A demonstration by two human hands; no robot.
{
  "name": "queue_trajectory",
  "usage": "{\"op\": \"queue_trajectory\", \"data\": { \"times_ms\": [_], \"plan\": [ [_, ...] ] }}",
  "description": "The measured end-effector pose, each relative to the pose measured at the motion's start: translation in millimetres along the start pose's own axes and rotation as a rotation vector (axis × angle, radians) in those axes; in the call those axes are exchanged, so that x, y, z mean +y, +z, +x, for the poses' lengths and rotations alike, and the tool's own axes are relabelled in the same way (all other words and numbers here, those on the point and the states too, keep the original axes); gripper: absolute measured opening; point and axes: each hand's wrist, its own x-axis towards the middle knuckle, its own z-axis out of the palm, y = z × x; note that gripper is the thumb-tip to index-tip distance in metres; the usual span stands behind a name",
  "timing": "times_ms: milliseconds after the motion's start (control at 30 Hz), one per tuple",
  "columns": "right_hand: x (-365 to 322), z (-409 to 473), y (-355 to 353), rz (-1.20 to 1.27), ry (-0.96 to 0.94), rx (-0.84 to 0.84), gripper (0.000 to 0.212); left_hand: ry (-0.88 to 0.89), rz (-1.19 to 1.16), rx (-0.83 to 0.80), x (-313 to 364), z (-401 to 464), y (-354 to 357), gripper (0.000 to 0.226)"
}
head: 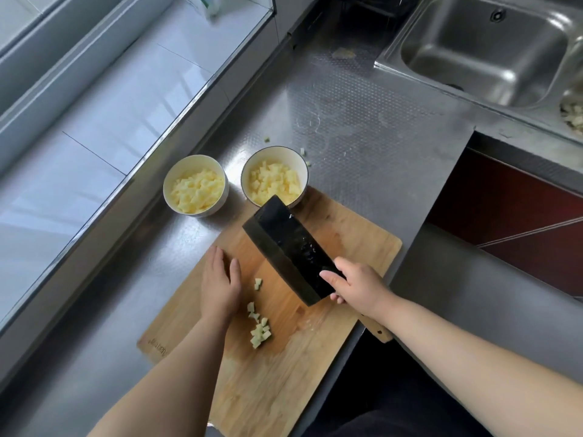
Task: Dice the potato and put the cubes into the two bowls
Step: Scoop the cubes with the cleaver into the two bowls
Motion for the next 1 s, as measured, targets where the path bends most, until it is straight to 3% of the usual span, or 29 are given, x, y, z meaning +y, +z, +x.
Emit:
{"op": "queue_trajectory", "data": {
  "times_ms": [167, 367, 600, 1000],
  "plan": [
    [16.0, -12.6, 20.9, 0.009, 0.062, -0.035, 0.036, 0.187, -0.015, -0.045, 2.8, -43.9, 14.3, 0.047],
    [23.6, -20.0, 38.1, 0.061, 0.208, -0.013, 0.038, 0.308, -0.137, -0.023, -10.6, -90.9, 31.0, 0.054],
    [16.8, -27.0, 58.0, 0.035, 0.266, -0.144, 0.033, -0.036, -0.493, 0.204, 14.1, -98.5, 47.9, 0.052],
    [6.5, -39.4, 94.3, 0.083, 0.271, -0.237, 0.030, -0.123, -0.691, 0.319, 49.0, -92.1, 66.9, 0.056]
  ]
}}
